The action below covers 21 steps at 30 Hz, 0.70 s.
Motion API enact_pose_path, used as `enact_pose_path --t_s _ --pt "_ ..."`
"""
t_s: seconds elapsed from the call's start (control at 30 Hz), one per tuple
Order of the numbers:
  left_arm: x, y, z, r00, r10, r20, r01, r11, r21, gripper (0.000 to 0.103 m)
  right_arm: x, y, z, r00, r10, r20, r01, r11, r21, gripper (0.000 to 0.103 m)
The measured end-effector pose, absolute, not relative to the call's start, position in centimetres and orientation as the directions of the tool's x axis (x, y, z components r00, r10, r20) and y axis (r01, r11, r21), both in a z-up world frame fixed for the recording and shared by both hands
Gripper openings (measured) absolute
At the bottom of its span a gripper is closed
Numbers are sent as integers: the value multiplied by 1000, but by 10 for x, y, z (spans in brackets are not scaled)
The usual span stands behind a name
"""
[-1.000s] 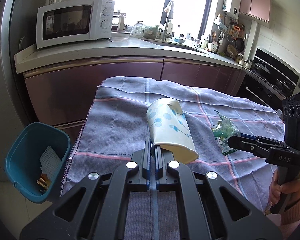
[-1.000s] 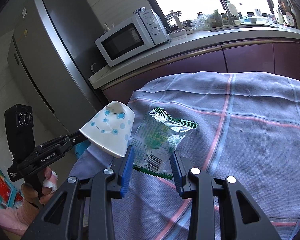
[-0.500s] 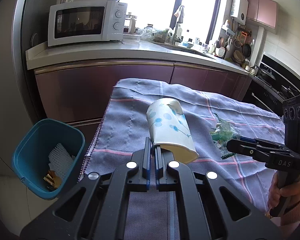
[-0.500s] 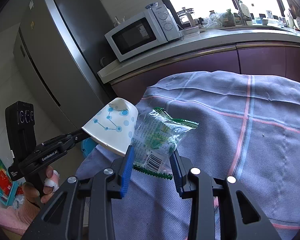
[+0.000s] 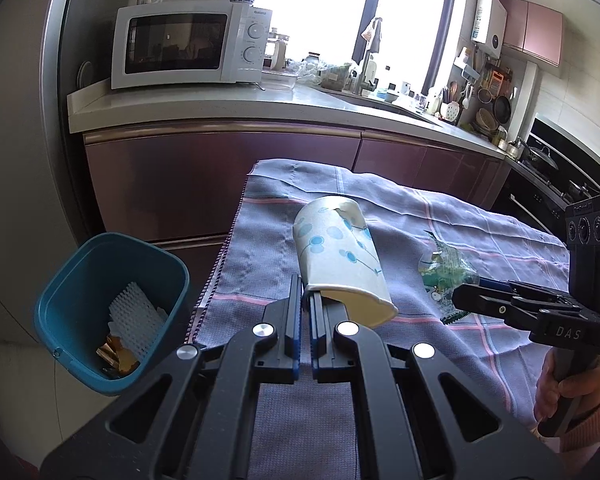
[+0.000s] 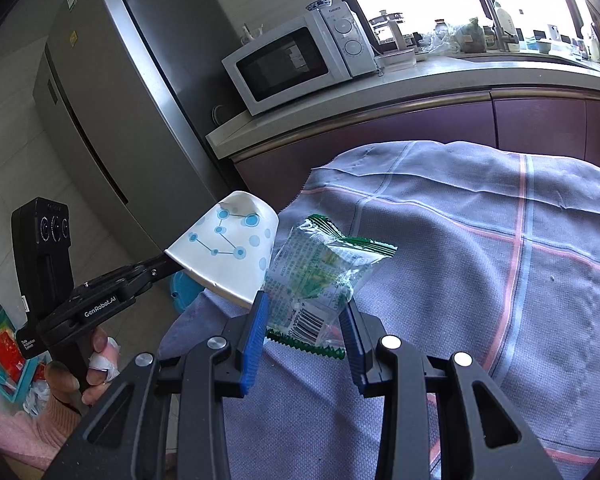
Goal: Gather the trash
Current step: 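Lift the paper cup and candy packet and carry them to the teal bin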
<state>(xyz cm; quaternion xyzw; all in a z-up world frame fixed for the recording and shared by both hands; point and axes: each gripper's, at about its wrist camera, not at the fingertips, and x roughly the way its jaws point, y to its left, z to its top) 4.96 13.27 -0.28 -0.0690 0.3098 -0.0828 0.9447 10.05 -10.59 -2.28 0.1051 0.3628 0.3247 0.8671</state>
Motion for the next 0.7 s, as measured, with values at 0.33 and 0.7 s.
enact_pose_path --t_s 0.33,0.7 --pt "45 144 -1 801 -185 -569 91 978 -189 4 102 -97 -23 516 648 -561 -500 759 417 34" --pt "39 156 0 810 -161 -565 60 979 -194 4 103 -83 -22 502 659 -560 -522 747 412 34"
